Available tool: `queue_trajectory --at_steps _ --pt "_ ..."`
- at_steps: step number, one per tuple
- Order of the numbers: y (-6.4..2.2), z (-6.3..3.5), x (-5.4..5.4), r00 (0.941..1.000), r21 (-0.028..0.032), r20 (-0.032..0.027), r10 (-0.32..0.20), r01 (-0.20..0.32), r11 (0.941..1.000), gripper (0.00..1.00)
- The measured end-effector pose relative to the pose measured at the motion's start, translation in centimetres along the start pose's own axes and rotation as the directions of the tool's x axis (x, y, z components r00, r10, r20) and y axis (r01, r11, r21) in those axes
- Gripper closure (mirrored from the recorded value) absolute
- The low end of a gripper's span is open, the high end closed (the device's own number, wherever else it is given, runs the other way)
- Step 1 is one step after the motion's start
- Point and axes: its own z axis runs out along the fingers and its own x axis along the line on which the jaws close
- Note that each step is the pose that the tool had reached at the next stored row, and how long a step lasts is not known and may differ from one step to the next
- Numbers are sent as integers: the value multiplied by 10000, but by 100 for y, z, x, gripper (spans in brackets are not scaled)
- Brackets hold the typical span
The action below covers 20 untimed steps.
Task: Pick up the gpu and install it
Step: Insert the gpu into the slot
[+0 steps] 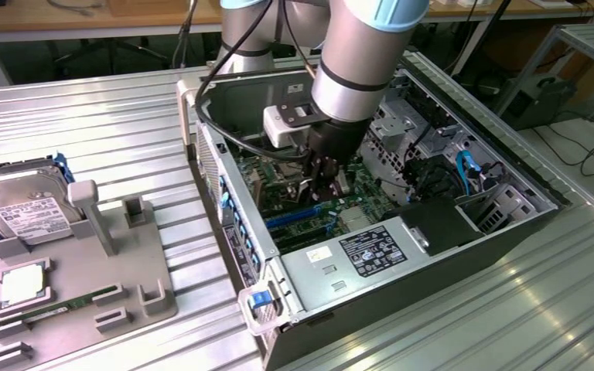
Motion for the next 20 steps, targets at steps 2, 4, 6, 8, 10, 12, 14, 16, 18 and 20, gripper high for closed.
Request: queue_trajectory --at_steps 2,4,6,8,10,12,14,16,18,20 --pt "9 26 1 10000 0 -2 -1 1 10000 72" --pt "24 46 3 10000 -1 -1 -1 1 10000 72" --pt "33 62 4 10000 0 -1 -2 2 10000 72" --pt "33 88 16 10000 -8 -2 -3 3 10000 72" --pt "34 111 23 10000 -10 2 0 0 10000 72" --pt "39 122 24 10000 -12 0 -1 1 10000 72" --pt "55 130 26 10000 -12 -1 -4 4 10000 72" --pt "67 138 26 10000 -12 0 -8 8 10000 72" --pt "77 145 26 10000 -12 0 -9 9 10000 72" --pt "80 149 26 10000 -13 0 -10 10 10000 72"
